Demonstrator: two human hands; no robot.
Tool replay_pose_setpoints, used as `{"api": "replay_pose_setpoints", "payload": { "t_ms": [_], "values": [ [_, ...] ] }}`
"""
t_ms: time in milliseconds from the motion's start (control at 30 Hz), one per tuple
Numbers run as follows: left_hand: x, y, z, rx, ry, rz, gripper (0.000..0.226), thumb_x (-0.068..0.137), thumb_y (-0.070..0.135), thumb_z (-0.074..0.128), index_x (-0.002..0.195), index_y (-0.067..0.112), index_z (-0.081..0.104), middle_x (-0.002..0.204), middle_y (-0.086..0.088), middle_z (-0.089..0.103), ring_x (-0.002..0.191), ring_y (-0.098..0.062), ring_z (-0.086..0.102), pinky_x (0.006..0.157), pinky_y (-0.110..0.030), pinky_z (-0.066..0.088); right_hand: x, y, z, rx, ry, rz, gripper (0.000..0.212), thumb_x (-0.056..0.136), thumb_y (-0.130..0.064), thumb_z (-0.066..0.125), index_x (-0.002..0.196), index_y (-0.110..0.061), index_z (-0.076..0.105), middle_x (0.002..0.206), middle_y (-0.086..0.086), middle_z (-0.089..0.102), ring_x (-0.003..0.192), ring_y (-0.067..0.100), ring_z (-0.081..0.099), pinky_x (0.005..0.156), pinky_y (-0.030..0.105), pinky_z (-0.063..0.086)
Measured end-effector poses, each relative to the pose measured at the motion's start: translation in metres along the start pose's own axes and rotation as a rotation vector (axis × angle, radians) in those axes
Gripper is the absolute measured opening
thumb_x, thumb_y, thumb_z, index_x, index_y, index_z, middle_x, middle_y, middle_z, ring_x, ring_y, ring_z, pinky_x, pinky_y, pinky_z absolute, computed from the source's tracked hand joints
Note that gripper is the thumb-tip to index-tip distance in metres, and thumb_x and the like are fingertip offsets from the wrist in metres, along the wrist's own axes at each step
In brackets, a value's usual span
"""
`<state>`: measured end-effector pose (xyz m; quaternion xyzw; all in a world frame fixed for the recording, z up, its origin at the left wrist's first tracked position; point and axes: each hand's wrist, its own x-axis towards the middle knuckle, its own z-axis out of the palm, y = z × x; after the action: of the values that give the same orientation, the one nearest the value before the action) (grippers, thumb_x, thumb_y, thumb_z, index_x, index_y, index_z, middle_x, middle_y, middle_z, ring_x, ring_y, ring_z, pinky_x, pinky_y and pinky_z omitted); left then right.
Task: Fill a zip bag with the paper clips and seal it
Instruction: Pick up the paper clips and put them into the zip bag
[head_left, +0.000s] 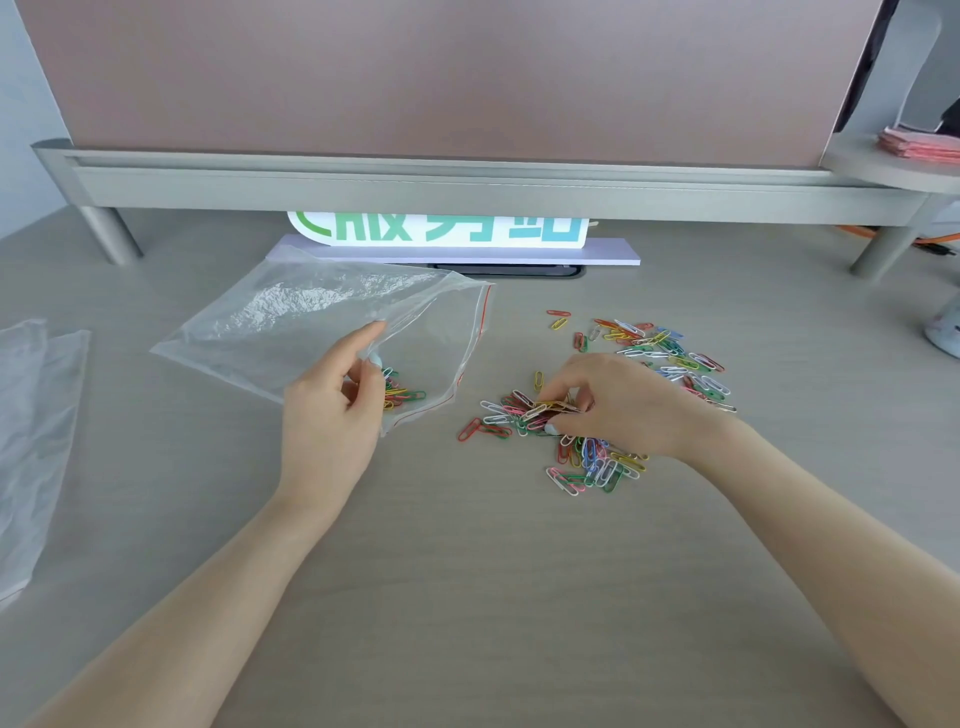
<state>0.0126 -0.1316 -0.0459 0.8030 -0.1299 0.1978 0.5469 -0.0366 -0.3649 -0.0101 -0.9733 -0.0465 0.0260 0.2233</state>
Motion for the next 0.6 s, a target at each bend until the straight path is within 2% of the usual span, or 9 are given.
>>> {"api": "replay_pose_setpoints", "payload": {
  "t_ms": [267, 333, 433, 600],
  "values": [
    [-0.0003, 0.0003, -0.001, -0.006, -0.011, 0.001, 0.042, 0.09, 0.005, 0.045, 0.118, 0.033, 0.059, 0.055, 0.007, 0.04, 0.048, -0.01, 0.033, 0.051, -0.013, 0.034, 0.0016, -0.0003, -0.0046, 0.007, 0.116, 0.001, 0.014, 0.083, -0.016, 0.063, 0.093, -0.019, 0.073, 0.084, -0.013, 0.06, 0.076, 0.011, 0.056, 0.058, 0.005, 0.036],
    [-0.0008, 0.0016, -0.001, -0.012, -0.01, 0.002, 0.042, 0.09, 0.004, 0.045, 0.118, 0.034, 0.059, 0.054, 0.005, 0.039, 0.048, -0.01, 0.032, 0.051, -0.013, 0.033, 0.001, -0.0011, -0.0053, 0.027, 0.133, 0.014, 0.015, 0.083, -0.015, 0.063, 0.094, -0.018, 0.073, 0.083, -0.011, 0.062, 0.077, 0.014, 0.059, 0.059, 0.007, 0.038],
    [-0.0009, 0.0025, -0.0012, -0.017, -0.013, 0.002, 0.042, 0.091, 0.004, 0.045, 0.119, 0.031, 0.059, 0.056, 0.002, 0.04, 0.048, -0.009, 0.032, 0.051, -0.011, 0.033, 0.0001, -0.0026, -0.0071, 0.042, 0.176, 0.03, 0.016, 0.084, -0.014, 0.062, 0.094, -0.018, 0.074, 0.077, -0.01, 0.062, 0.076, 0.016, 0.061, 0.063, 0.018, 0.044],
    [-0.0007, 0.0023, -0.0009, -0.016, -0.017, 0.008, 0.042, 0.09, 0.003, 0.045, 0.119, 0.03, 0.059, 0.056, 0.004, 0.04, 0.047, -0.009, 0.033, 0.051, -0.011, 0.034, 0.0023, 0.0019, -0.0094, 0.174, 0.264, 0.065, 0.012, 0.082, -0.011, 0.065, 0.088, -0.012, 0.075, 0.059, -0.016, 0.057, 0.05, -0.007, 0.053, 0.049, 0.005, 0.037]
  ]
}}
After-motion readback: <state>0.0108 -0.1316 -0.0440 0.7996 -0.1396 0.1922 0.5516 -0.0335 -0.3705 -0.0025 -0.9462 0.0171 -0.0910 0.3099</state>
